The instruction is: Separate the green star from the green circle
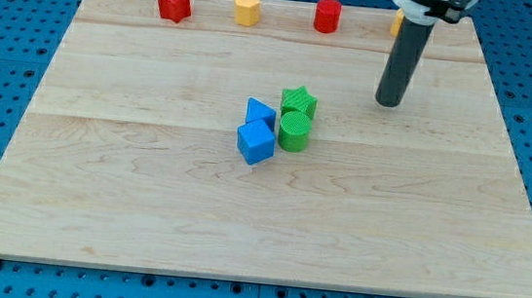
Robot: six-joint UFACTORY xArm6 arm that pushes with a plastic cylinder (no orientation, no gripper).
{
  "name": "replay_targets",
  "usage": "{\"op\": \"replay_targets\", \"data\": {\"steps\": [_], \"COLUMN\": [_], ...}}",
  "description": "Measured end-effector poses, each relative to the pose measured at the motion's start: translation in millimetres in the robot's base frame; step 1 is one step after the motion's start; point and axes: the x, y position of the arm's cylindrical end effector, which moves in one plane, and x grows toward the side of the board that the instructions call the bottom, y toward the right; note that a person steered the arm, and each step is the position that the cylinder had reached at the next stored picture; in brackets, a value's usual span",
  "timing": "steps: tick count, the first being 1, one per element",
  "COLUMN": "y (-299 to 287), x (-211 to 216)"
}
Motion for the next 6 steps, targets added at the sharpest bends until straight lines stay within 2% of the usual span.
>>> {"op": "replay_targets", "data": {"steps": [2, 3, 4, 6], "y": [-34, -33, -78, -184], "x": [7, 38, 47, 19]}}
